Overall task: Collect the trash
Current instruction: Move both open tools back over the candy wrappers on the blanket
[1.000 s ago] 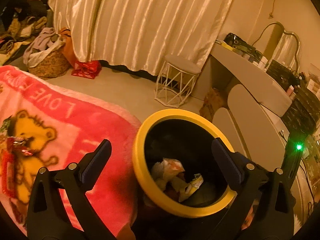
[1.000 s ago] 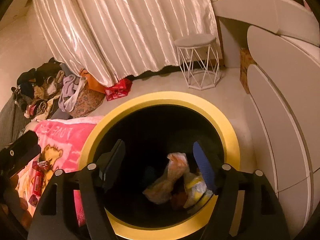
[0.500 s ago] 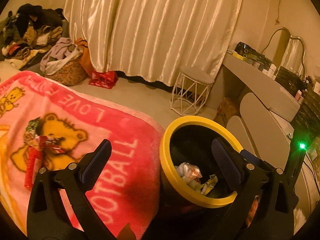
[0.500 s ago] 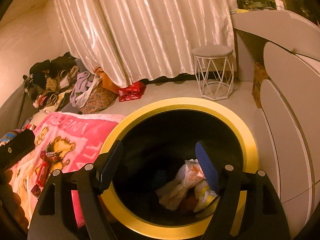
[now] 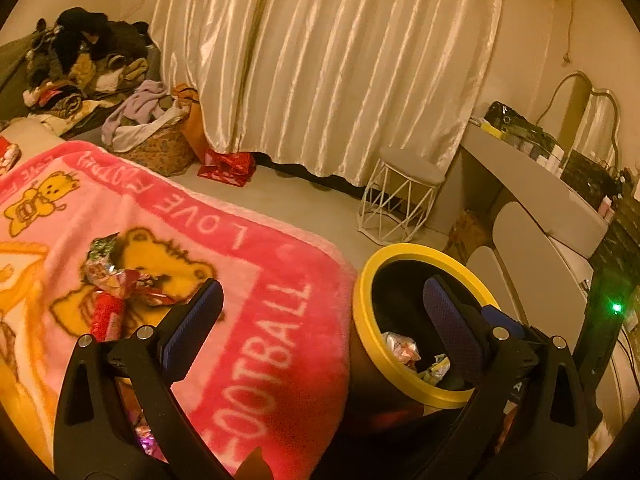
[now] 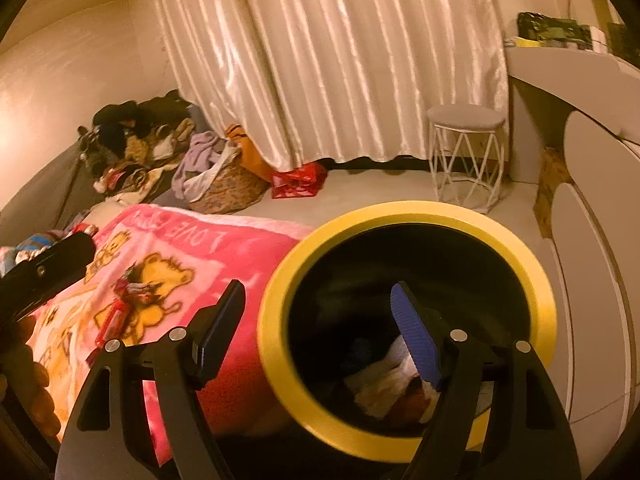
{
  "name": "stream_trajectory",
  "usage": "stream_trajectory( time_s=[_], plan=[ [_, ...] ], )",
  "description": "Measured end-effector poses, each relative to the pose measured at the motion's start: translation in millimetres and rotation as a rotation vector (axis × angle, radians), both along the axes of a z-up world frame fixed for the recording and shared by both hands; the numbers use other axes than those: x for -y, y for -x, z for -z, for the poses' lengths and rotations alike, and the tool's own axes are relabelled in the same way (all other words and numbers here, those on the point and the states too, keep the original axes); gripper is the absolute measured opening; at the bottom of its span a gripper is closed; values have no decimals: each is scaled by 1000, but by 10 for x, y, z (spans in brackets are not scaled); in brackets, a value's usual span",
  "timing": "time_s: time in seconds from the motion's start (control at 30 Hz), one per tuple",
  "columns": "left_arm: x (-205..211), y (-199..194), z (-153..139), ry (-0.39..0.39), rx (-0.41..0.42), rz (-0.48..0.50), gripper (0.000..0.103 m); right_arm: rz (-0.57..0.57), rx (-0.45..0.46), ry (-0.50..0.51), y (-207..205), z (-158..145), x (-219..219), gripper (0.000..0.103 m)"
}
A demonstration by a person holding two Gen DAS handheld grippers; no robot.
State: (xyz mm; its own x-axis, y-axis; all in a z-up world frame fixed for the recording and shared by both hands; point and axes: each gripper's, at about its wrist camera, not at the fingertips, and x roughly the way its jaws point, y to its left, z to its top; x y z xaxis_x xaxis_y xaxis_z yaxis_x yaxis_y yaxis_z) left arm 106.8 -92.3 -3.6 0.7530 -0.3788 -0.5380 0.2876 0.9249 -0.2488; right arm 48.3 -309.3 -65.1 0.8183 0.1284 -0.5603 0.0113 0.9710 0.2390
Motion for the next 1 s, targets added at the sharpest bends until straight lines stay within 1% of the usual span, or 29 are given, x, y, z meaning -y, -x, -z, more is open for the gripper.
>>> stream_trajectory(
  time_s=[0.23, 0.47, 0.57, 0.73, 0.87, 0.93, 1.0],
  plan=[
    [-294, 58, -7, 0, 5, -65, 92, -90, -1, 12, -56, -55, -291, 73],
    [-687, 144, 44, 5, 0, -153, 92, -174, -1, 32, -140, -111, -603, 73],
    [-863, 171, 84, 4, -14, -191, 92, -214, 0, 31, -194, -138, -732, 73],
    [-1176, 227, 175, 2, -44, -254, 92, -285, -28, 31, -384, -151, -977, 73],
    [-1339, 276, 242, -11, -65, -274, 92, -340, -57, 53, -534, -129, -1206, 73],
    [-1418, 305, 292, -14, -81, -276, 92, -371, -58, 69, -601, -141, -1359, 72],
    [-1470, 318, 348, -14, -98, -277, 92, -407, -65, 63, -659, -144, -1458, 72]
  ],
)
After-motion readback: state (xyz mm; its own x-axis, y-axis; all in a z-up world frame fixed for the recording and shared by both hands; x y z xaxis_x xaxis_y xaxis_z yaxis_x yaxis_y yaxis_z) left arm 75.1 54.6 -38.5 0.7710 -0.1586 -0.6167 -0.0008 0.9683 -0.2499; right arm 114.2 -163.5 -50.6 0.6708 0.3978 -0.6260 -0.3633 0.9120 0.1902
